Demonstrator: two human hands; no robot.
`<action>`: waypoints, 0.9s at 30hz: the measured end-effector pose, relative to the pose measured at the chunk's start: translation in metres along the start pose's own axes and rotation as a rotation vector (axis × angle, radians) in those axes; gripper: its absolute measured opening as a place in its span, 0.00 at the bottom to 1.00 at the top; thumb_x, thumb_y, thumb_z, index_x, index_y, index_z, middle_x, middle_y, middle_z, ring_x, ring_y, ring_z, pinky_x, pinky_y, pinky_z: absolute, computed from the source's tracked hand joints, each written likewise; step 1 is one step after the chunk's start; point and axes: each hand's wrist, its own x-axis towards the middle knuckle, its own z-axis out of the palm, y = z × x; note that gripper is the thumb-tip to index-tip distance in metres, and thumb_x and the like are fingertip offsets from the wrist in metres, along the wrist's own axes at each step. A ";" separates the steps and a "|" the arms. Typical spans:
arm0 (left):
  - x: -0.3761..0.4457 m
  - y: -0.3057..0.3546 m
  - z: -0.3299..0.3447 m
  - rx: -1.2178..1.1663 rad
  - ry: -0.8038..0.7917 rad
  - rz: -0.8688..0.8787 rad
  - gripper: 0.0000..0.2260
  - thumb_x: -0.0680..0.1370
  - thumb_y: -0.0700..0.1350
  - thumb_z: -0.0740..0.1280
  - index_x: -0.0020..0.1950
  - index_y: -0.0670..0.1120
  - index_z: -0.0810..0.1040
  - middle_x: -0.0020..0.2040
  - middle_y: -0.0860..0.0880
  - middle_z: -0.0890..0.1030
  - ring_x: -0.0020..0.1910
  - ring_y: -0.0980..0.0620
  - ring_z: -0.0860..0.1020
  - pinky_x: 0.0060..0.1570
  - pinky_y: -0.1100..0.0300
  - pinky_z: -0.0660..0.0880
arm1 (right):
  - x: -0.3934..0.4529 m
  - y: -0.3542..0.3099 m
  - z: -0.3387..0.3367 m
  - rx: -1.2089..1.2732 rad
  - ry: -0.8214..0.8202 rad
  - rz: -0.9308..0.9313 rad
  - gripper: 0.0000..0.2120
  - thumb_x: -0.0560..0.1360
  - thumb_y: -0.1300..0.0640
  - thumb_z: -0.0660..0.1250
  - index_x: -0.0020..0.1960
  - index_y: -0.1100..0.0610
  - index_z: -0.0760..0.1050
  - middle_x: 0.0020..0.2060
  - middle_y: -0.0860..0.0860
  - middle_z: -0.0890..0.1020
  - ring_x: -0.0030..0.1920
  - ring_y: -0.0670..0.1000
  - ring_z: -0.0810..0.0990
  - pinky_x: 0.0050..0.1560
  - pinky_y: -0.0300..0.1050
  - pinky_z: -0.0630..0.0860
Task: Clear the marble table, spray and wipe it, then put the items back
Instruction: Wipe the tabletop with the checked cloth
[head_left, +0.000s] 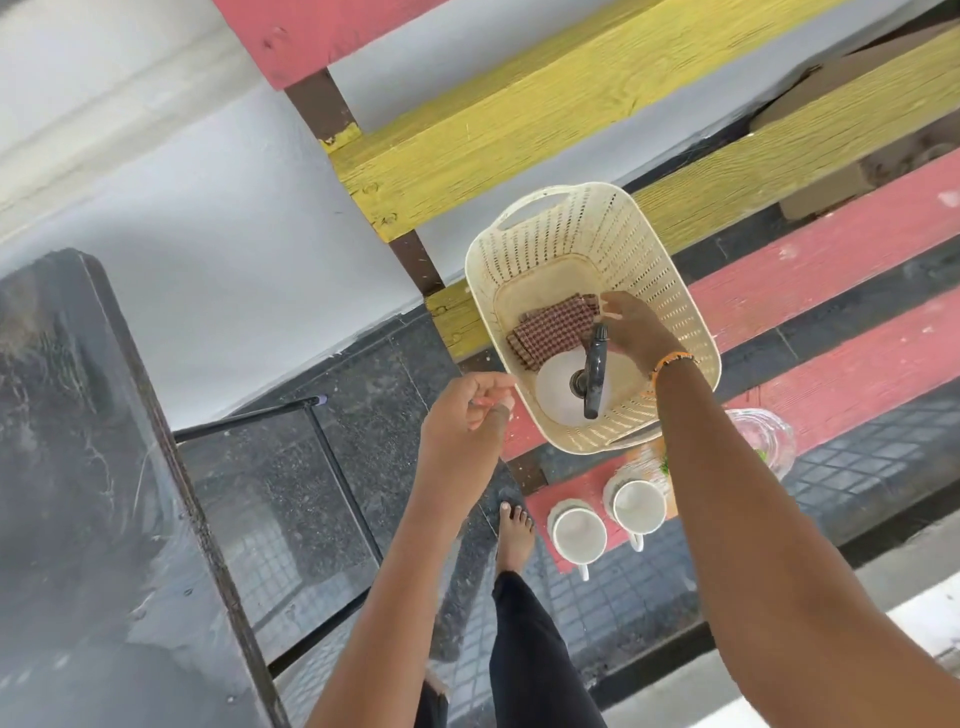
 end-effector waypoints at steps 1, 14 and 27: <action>0.003 -0.001 0.001 0.001 0.002 0.000 0.09 0.77 0.44 0.63 0.52 0.58 0.77 0.47 0.62 0.79 0.42 0.71 0.76 0.40 0.72 0.69 | 0.011 -0.001 0.004 -0.001 -0.030 0.033 0.22 0.77 0.66 0.60 0.70 0.63 0.63 0.68 0.61 0.69 0.67 0.60 0.70 0.67 0.58 0.69; 0.012 -0.014 -0.011 0.001 0.048 -0.023 0.08 0.78 0.46 0.63 0.51 0.58 0.78 0.48 0.62 0.80 0.45 0.68 0.78 0.44 0.70 0.68 | 0.037 -0.006 0.013 -0.134 0.052 0.035 0.18 0.66 0.61 0.74 0.28 0.55 0.66 0.27 0.49 0.68 0.29 0.48 0.66 0.28 0.41 0.61; -0.008 0.025 -0.062 -0.152 0.169 0.121 0.10 0.79 0.42 0.61 0.51 0.58 0.76 0.53 0.62 0.77 0.52 0.66 0.76 0.45 0.72 0.68 | -0.090 -0.155 -0.005 0.020 -0.050 -0.557 0.12 0.71 0.61 0.72 0.41 0.59 0.67 0.39 0.53 0.72 0.42 0.50 0.70 0.41 0.41 0.67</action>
